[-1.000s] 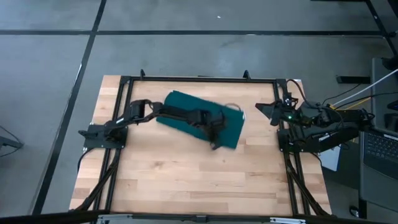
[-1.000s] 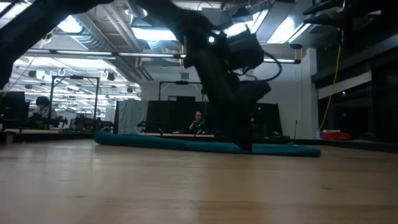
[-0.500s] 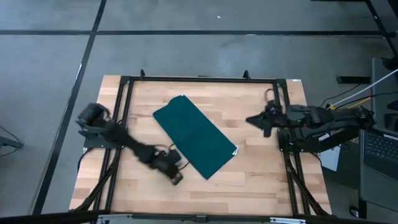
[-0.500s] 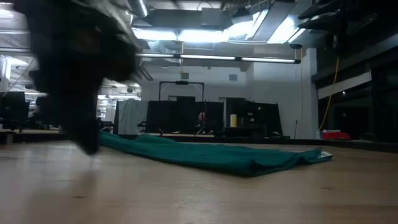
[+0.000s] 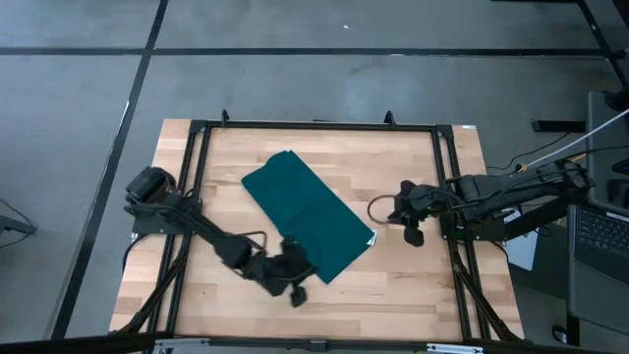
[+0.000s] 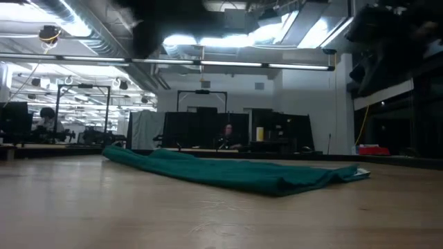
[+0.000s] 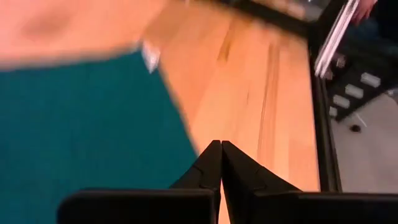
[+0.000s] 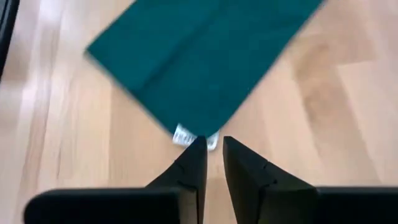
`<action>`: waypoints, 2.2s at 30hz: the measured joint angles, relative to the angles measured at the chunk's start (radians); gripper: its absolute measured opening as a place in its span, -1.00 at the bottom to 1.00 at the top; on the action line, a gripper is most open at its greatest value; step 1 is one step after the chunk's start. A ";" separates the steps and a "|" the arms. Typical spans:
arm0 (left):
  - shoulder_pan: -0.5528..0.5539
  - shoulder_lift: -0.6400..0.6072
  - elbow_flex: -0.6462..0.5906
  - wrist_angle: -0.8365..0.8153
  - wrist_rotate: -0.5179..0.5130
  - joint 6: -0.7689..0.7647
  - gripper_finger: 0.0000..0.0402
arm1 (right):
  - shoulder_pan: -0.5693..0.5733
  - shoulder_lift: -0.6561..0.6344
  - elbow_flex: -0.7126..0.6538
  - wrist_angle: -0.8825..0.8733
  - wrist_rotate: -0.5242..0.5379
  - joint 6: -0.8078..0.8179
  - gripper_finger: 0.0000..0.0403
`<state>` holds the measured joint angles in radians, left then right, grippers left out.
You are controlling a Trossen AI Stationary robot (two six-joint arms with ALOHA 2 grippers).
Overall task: Fold microfiber towels
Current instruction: Fold the green napkin
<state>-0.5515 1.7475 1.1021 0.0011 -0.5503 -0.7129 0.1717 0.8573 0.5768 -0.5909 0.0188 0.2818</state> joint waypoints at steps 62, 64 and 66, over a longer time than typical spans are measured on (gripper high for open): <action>-0.275 0.335 0.351 -0.693 -0.082 -0.816 -0.73 | 0.172 0.712 0.150 0.761 -0.463 -0.307 -0.40; -0.284 0.307 0.313 -0.632 -0.045 -0.753 -0.69 | 0.173 0.769 0.165 0.783 -0.510 -0.285 -0.40; -0.283 0.289 0.288 -0.620 -0.005 -0.685 -0.66 | 0.170 0.800 0.182 0.791 -0.525 -0.281 -0.39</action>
<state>-0.8347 2.0368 1.3899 -0.6189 -0.5557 -1.3983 0.3421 1.6576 0.7590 0.1997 -0.5062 0.0010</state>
